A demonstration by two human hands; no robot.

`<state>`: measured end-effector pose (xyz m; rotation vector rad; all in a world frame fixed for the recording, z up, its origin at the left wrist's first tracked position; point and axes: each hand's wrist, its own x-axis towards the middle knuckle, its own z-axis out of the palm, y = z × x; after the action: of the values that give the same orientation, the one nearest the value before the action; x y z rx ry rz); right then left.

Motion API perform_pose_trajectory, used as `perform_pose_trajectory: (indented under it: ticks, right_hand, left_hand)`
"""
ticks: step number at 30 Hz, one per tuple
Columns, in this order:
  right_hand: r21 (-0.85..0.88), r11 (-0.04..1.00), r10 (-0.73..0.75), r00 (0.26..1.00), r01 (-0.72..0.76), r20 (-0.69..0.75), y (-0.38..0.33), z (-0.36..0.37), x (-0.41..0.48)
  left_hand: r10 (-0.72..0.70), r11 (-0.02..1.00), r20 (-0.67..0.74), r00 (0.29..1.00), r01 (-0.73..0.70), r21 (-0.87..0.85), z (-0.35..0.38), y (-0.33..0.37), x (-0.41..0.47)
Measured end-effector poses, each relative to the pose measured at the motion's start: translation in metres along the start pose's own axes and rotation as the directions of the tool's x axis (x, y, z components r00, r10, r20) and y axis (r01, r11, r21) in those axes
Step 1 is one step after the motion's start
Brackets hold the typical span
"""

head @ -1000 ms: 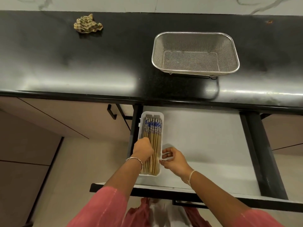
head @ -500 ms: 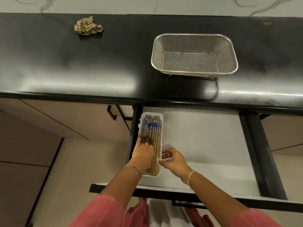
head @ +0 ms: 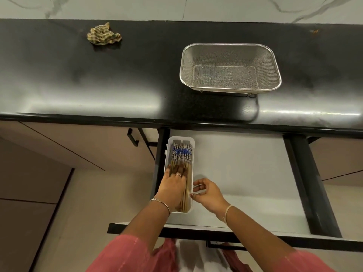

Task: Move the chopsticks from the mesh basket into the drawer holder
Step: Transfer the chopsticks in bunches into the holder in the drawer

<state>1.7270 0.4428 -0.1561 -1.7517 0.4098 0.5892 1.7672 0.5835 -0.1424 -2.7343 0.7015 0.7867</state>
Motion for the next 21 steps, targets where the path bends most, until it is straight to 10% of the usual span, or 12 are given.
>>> perform_pose_trajectory:
  ticks: [21]
  right_hand:
    - [-0.148, 0.989, 0.017, 0.995, -0.031, -0.094, -0.019, 0.001, 0.010]
  left_hand:
    - [0.082, 0.996, -0.059, 0.995, -0.079, 0.046, 0.020, 0.005, 0.011]
